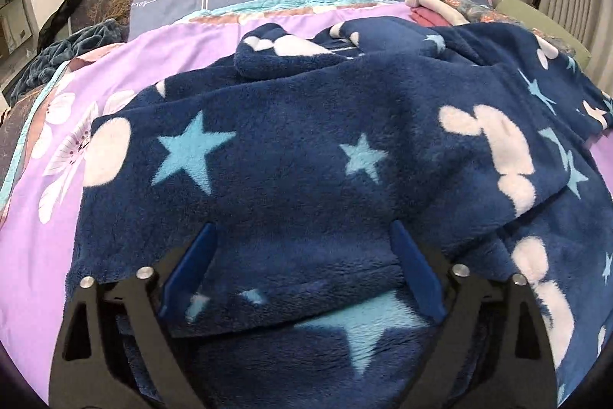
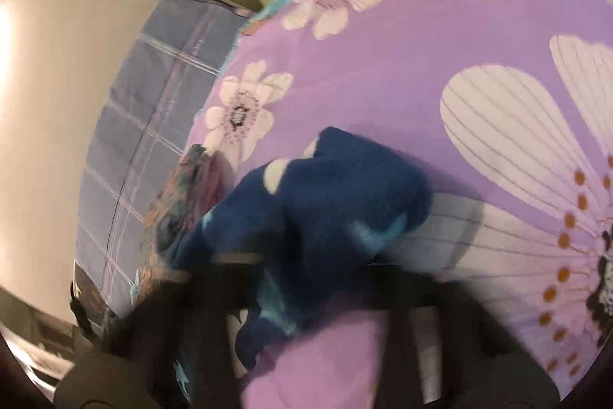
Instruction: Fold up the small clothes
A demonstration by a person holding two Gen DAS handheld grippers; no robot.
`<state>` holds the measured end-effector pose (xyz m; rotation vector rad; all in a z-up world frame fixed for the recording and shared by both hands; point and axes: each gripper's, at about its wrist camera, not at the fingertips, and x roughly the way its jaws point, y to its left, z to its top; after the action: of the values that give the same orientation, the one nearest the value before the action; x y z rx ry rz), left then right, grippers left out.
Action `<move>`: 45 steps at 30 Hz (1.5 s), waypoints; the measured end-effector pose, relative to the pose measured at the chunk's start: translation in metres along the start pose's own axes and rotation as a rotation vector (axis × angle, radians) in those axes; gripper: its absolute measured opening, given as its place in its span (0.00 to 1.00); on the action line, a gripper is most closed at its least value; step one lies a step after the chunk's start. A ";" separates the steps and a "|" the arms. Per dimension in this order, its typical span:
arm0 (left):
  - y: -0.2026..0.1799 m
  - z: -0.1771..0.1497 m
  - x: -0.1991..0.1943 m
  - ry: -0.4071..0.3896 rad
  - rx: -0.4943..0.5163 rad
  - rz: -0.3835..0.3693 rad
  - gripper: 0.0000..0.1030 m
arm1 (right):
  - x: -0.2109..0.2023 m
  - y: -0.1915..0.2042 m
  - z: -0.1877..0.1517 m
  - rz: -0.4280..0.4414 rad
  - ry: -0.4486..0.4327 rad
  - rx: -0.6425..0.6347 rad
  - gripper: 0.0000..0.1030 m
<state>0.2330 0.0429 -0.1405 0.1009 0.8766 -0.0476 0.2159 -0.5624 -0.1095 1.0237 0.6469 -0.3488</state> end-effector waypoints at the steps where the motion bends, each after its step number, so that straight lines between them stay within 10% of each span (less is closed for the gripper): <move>1: 0.003 0.000 0.000 0.002 -0.004 -0.002 0.92 | -0.001 -0.001 0.001 0.027 -0.010 0.022 0.08; 6: 0.004 0.002 0.001 0.003 0.008 0.059 0.99 | -0.041 0.087 -0.046 0.198 -0.052 -0.244 0.08; 13: 0.012 0.001 -0.001 -0.005 -0.023 0.018 0.99 | -0.058 0.230 -0.247 0.559 0.187 -0.799 0.10; 19: 0.024 -0.003 -0.010 -0.043 -0.079 -0.066 0.86 | 0.020 0.213 -0.359 0.377 0.537 -0.915 0.10; 25: 0.051 0.003 -0.031 -0.089 -0.266 -0.353 0.57 | 0.019 0.194 -0.356 0.399 0.511 -0.893 0.13; 31: 0.022 0.023 -0.045 -0.064 -0.257 -0.590 0.75 | 0.010 0.189 -0.373 0.459 0.436 -1.022 0.38; 37: -0.005 0.031 -0.014 0.041 -0.299 -0.600 0.84 | 0.002 0.188 -0.377 0.540 0.471 -1.075 0.48; 41: -0.014 0.035 -0.002 0.064 -0.311 -0.590 0.20 | 0.008 0.186 -0.371 0.551 0.500 -1.029 0.48; 45: -0.012 0.058 -0.029 -0.024 -0.262 -0.558 0.11 | -0.003 0.183 -0.358 0.648 0.528 -1.010 0.53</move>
<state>0.2578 0.0252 -0.0825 -0.3916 0.8585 -0.4527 0.1953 -0.1606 -0.1129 0.2768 0.7834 0.7900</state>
